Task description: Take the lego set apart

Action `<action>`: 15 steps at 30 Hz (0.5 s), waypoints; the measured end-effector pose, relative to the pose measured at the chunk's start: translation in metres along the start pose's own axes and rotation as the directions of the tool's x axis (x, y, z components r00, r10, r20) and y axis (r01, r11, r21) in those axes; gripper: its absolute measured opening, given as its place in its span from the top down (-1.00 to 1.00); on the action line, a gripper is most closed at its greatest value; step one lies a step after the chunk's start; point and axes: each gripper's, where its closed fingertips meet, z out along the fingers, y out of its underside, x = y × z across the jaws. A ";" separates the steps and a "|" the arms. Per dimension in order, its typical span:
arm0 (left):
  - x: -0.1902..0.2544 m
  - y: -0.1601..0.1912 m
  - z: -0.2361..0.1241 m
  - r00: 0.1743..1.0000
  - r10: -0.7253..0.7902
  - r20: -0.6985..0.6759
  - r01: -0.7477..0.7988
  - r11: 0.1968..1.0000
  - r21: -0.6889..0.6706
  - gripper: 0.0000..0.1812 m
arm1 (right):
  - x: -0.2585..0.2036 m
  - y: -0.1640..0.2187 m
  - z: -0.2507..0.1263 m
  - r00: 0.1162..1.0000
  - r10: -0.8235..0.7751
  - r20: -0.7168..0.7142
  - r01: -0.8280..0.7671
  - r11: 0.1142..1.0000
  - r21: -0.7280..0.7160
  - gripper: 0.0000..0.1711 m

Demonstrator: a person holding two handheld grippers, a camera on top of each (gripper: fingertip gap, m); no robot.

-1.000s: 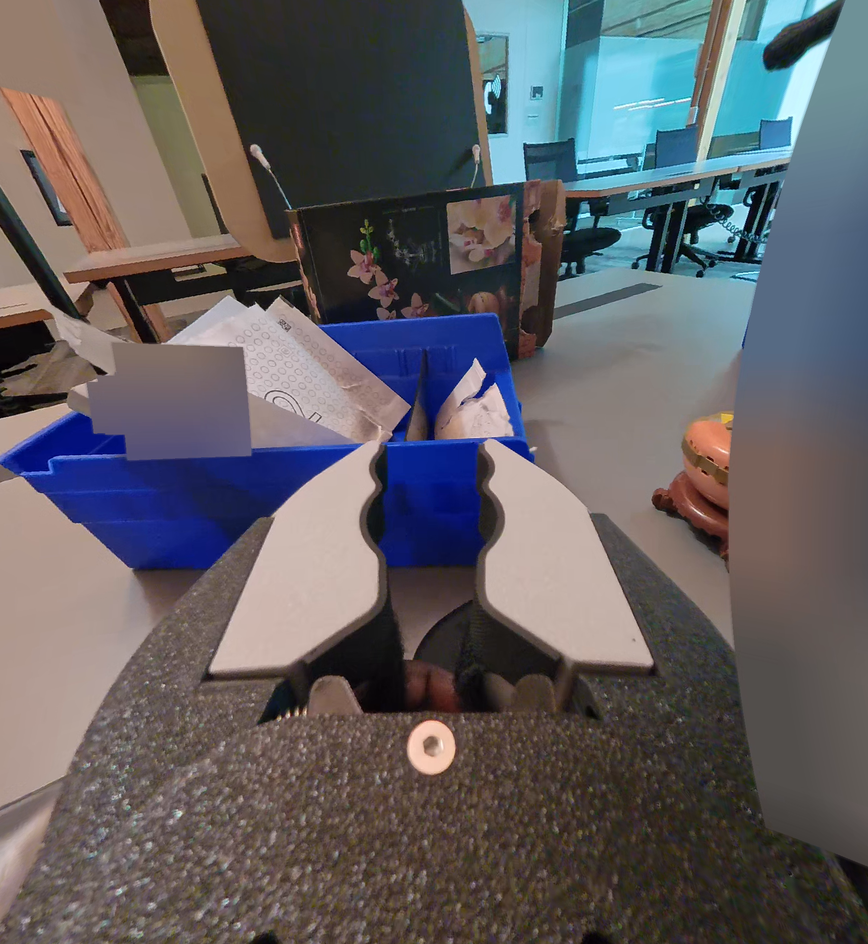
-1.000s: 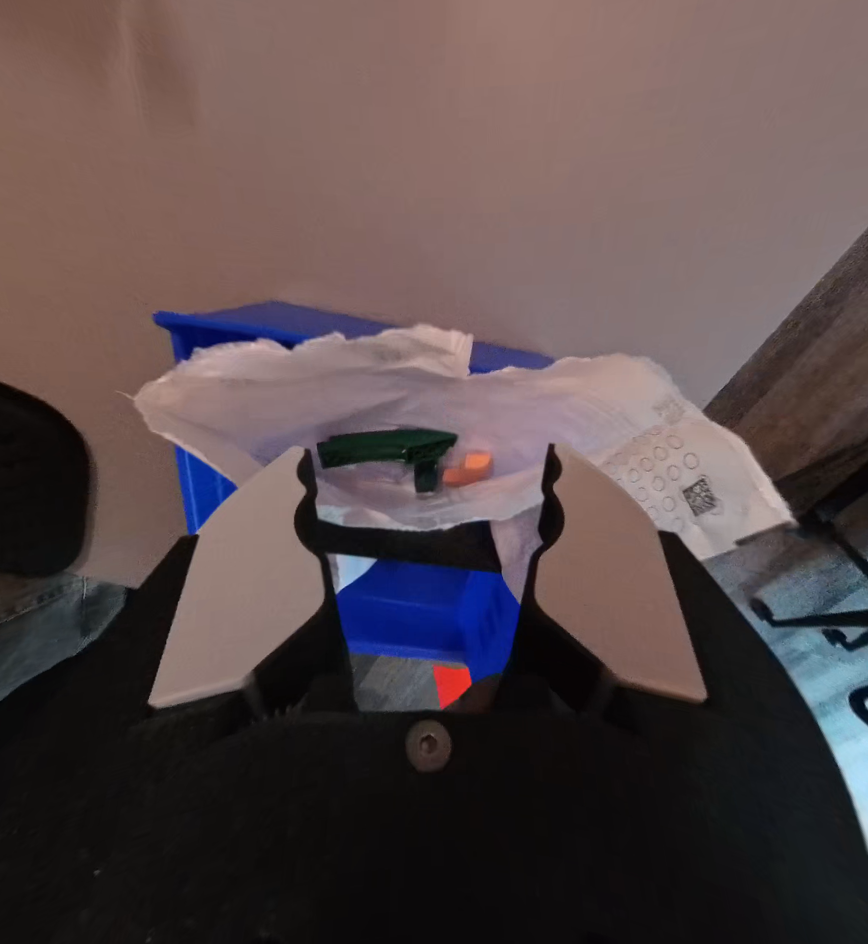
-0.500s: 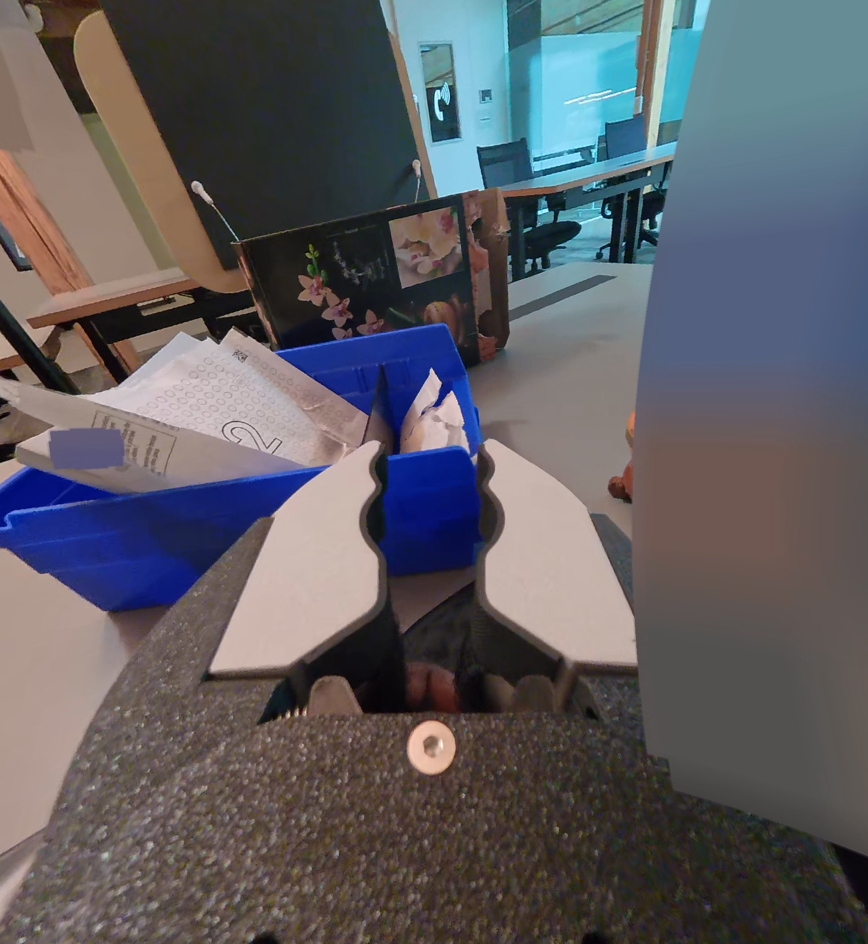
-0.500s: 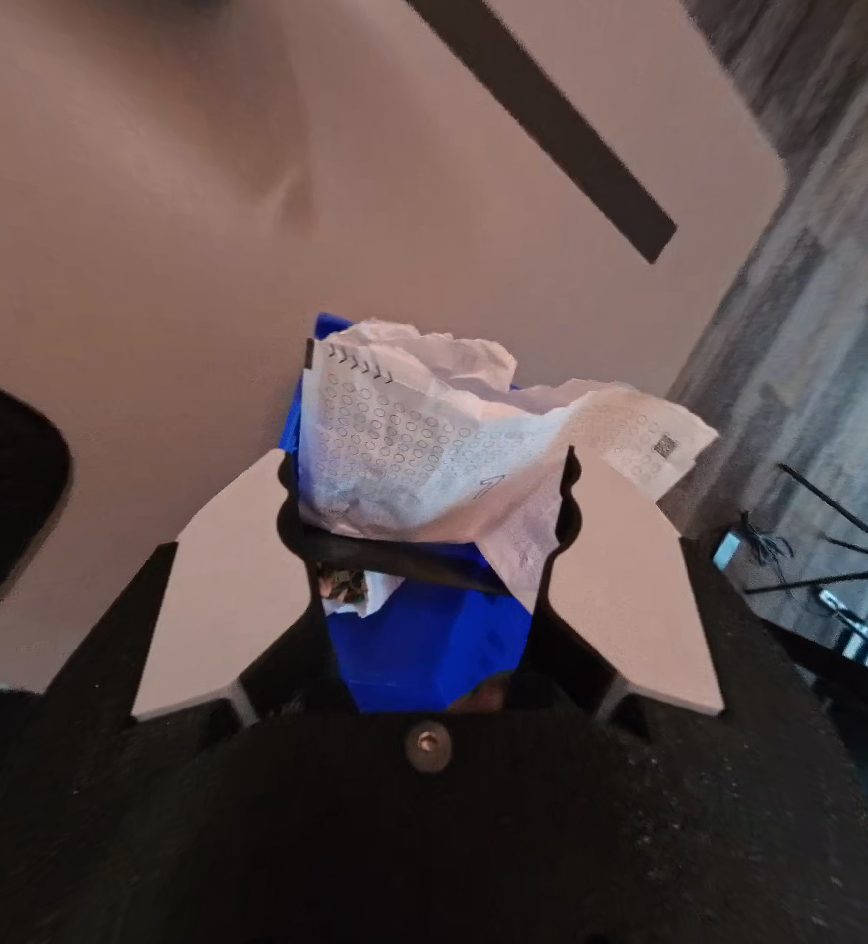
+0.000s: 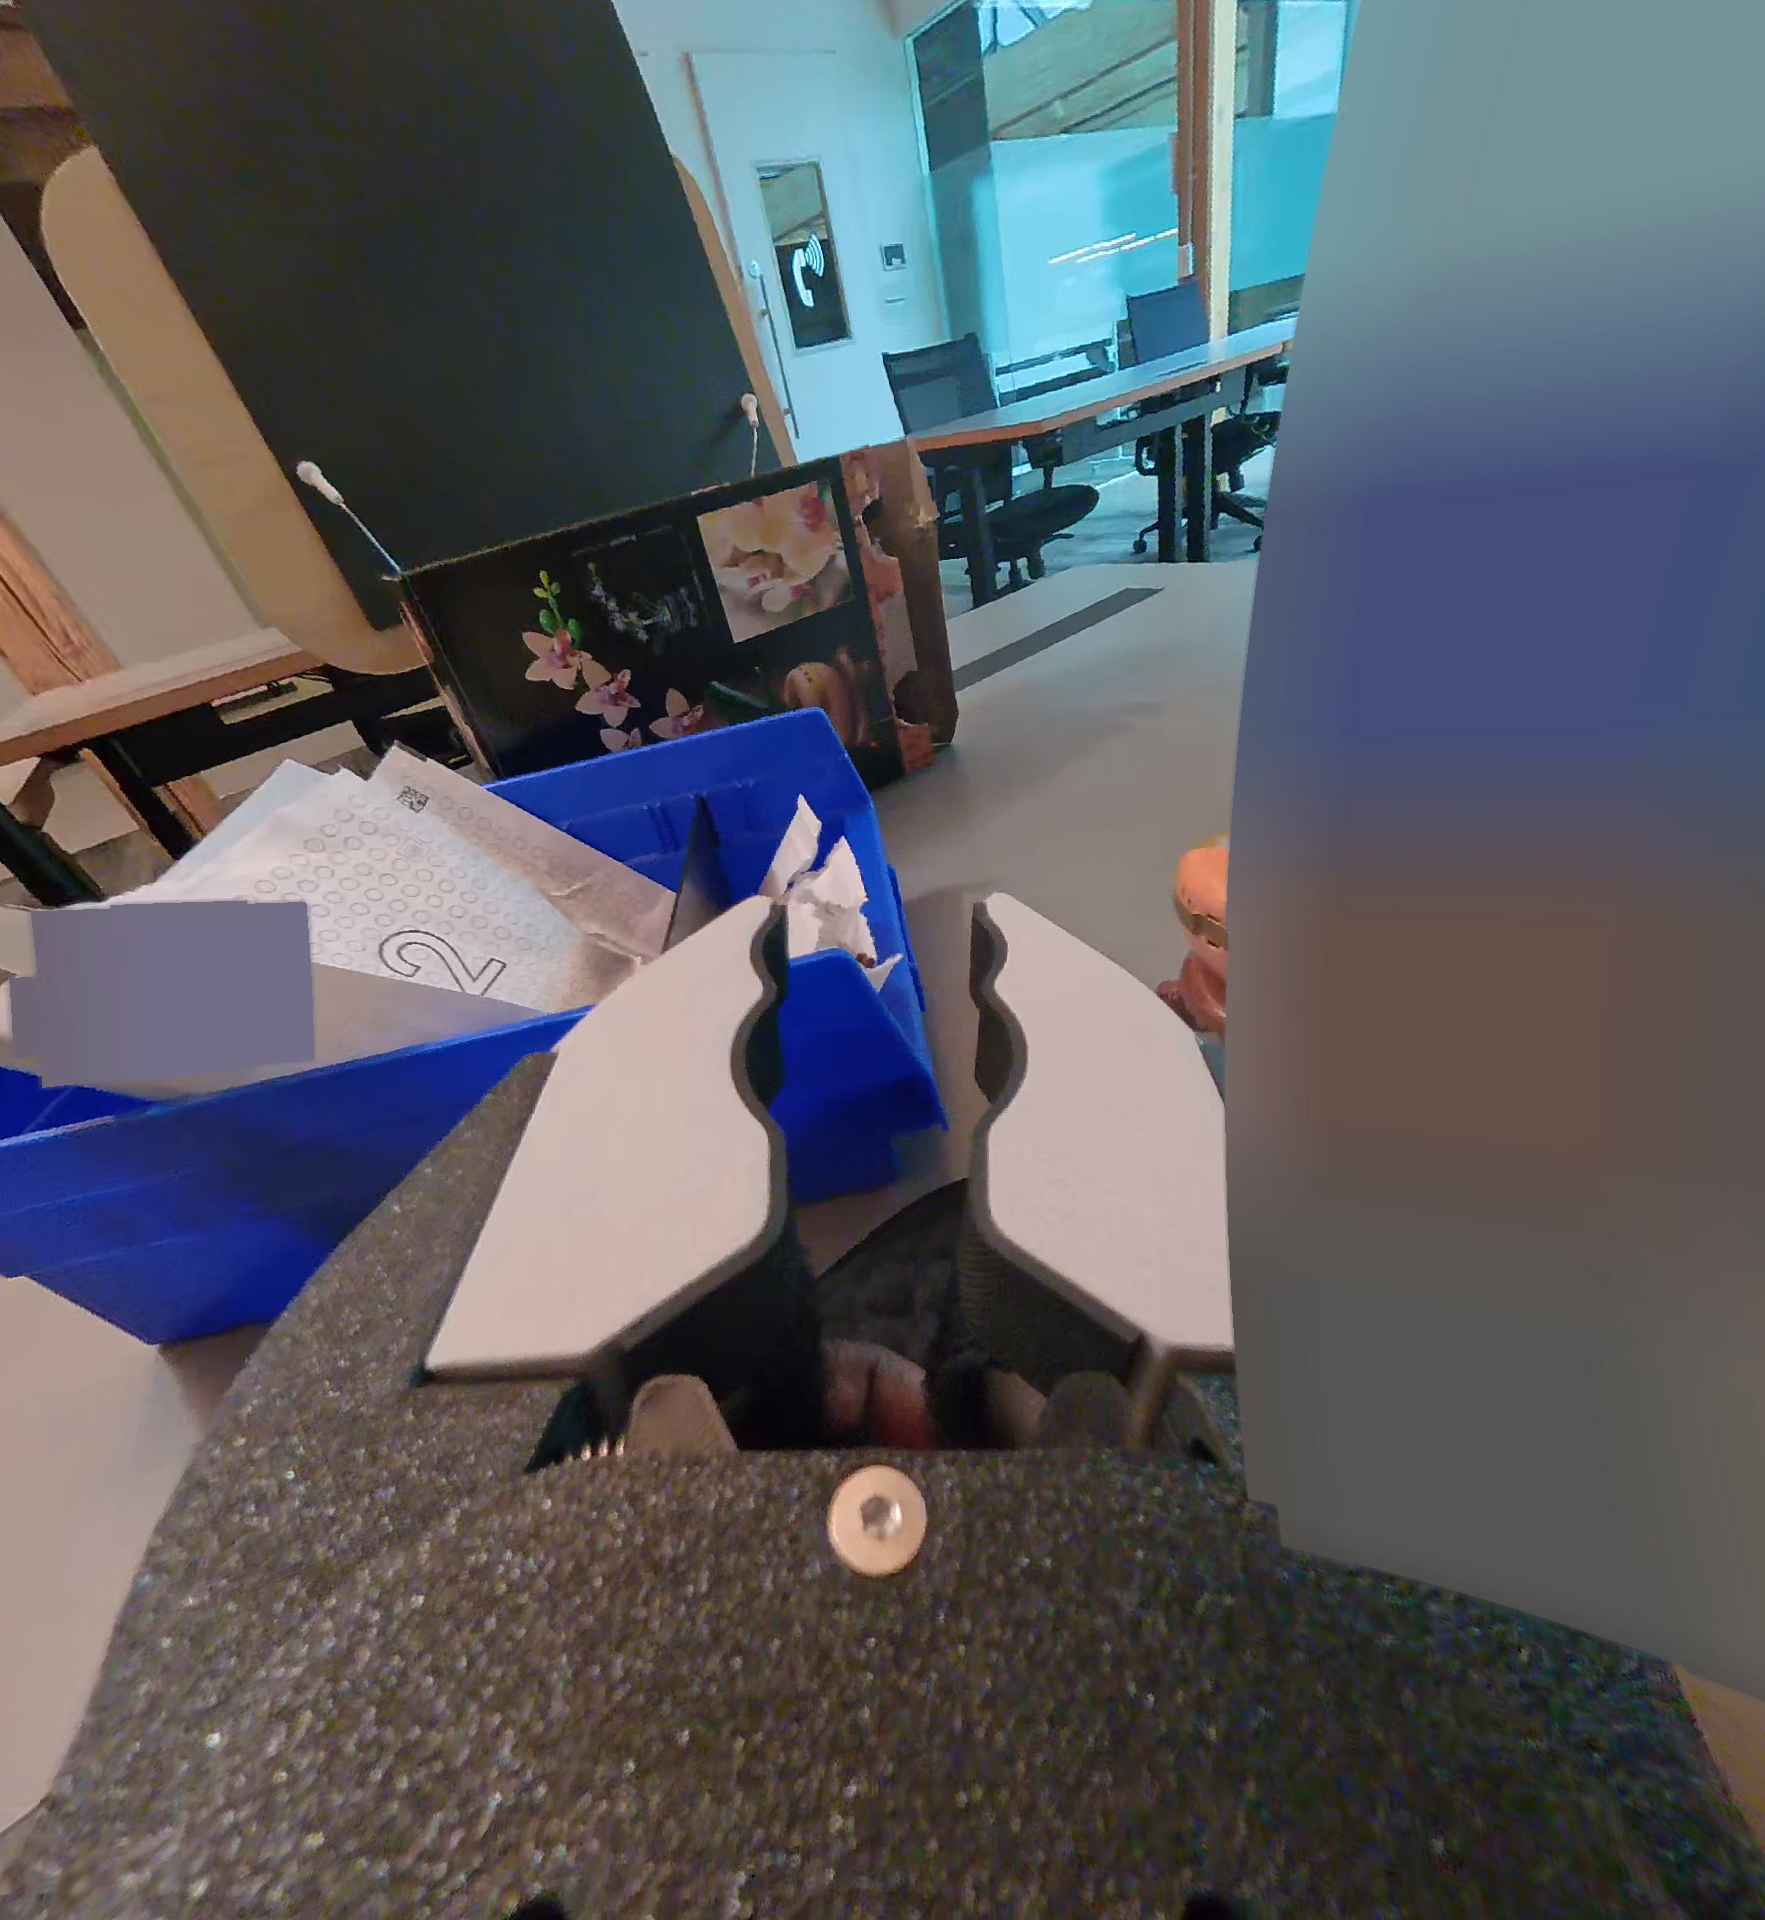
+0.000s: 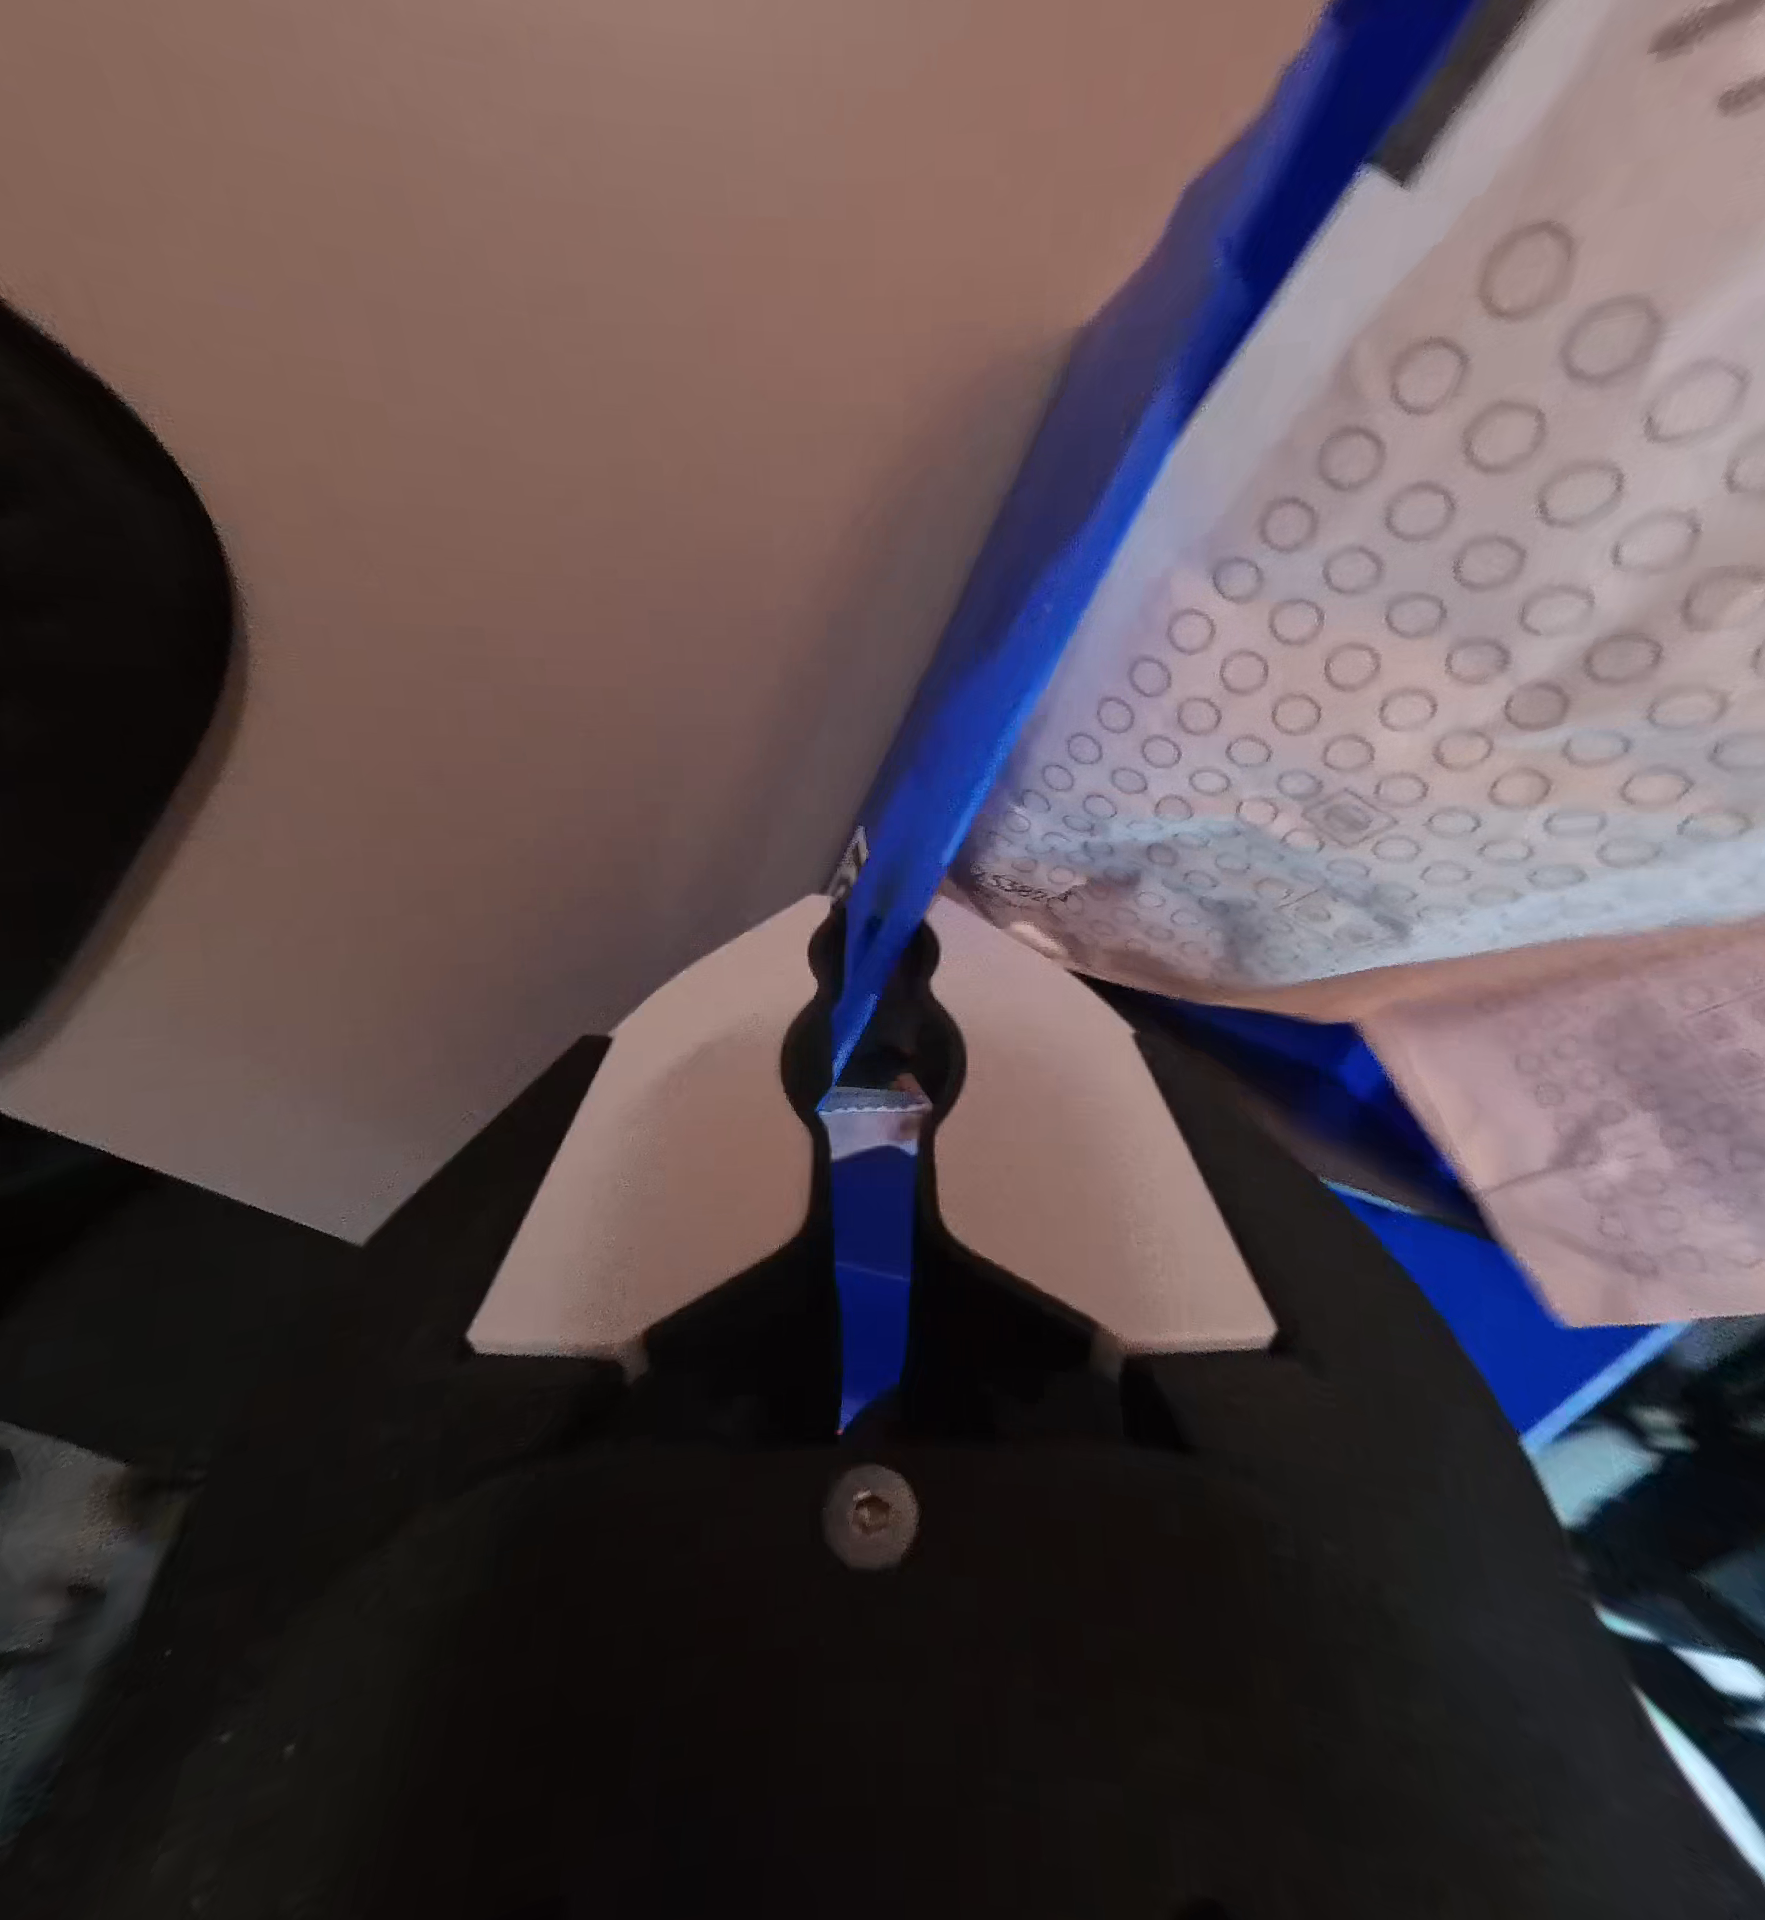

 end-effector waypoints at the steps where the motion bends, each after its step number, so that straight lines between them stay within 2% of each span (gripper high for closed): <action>1: -0.001 0.000 0.000 1.000 0.002 0.003 -0.002 1.000 0.001 0.64 | 0.001 0.000 0.000 0.994 -0.104 -0.030 0.103 0.995 -0.013 0.87; 4: -0.002 0.002 0.000 1.000 -0.009 0.003 0.009 1.000 0.002 0.64 | -0.004 -0.001 -0.001 0.908 -0.407 -0.103 0.404 0.914 -0.050 0.83; 8: 0.002 0.009 0.006 1.000 -0.014 -0.012 0.014 1.000 -0.018 0.64 | -0.031 -0.001 -0.006 0.676 -0.726 -0.121 0.728 0.684 -0.038 0.81; 11: 0.007 0.011 0.010 0.999 -0.011 -0.031 0.010 1.000 -0.029 0.64 | -0.032 0.007 -0.008 0.534 -0.827 -0.175 0.829 0.553 -0.087 0.83; 15: 0.011 0.014 0.013 0.999 -0.006 -0.045 0.004 0.999 -0.043 0.64 | 0.017 0.033 -0.013 0.279 -0.924 -0.262 0.839 0.367 -0.402 0.89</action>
